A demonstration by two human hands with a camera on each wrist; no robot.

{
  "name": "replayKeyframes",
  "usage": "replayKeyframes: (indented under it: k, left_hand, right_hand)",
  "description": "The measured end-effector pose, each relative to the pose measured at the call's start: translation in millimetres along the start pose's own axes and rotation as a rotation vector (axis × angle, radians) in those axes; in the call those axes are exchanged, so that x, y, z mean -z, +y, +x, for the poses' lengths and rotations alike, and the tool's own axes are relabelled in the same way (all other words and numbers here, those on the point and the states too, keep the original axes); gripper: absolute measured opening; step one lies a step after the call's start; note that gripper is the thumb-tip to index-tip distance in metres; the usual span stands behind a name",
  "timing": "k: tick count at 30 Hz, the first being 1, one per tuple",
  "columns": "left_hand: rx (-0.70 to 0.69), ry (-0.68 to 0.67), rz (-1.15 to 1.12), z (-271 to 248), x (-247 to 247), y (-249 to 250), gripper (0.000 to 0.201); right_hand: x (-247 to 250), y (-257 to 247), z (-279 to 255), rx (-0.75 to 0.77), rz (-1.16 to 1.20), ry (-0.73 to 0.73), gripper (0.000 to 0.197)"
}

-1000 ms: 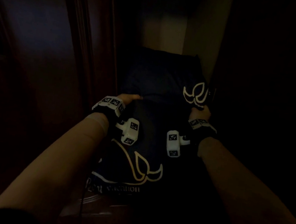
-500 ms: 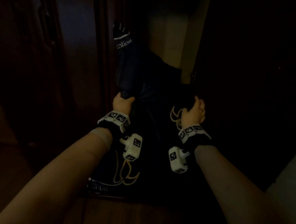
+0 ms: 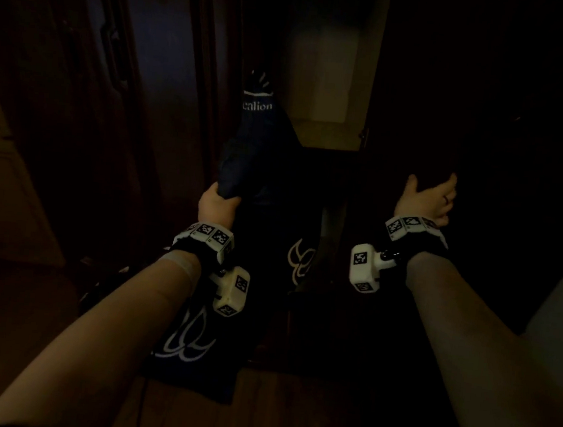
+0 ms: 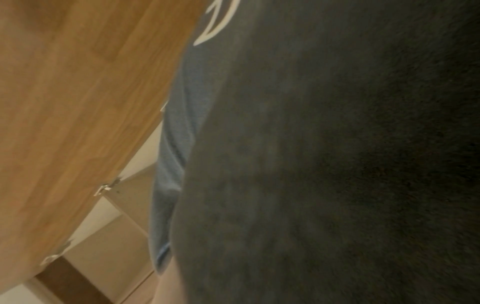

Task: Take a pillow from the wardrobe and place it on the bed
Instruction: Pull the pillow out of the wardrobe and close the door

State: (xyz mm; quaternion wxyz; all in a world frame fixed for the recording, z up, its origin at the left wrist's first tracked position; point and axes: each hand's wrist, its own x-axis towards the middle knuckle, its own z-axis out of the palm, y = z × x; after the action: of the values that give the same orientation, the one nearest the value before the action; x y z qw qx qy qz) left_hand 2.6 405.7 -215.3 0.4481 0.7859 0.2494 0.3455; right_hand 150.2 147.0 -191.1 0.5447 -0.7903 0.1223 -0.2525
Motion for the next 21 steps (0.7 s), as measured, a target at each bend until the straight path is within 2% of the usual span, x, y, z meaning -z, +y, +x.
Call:
replayKeyframes:
  k: [5, 10, 15, 18, 21]
  left_hand:
    - [0.043, 0.084, -0.128, -1, 9, -18, 0.028]
    - [0.089, 0.15, -0.128, 5, 31, -27, 0.024]
    - [0.16, 0.176, -0.058, 11, 55, -38, 0.028]
    - [0.133, 0.23, -0.09, 16, 68, -43, 0.026]
    - [0.136, 0.257, -0.005, 28, 80, -49, 0.028]
  right_hand:
    - [-5, 4, 0, 0.105, -0.038, 0.041, 0.043]
    - [-33, -4, -31, 0.247, 0.043, 0.049, 0.033]
    - [-64, -19, -58, 0.372, 0.097, -0.134, 0.033]
    - [-83, -36, -71, 0.42, 0.03, -0.297, 0.042]
    - [-106, -52, -82, 0.399, 0.057, -0.412, 0.056]
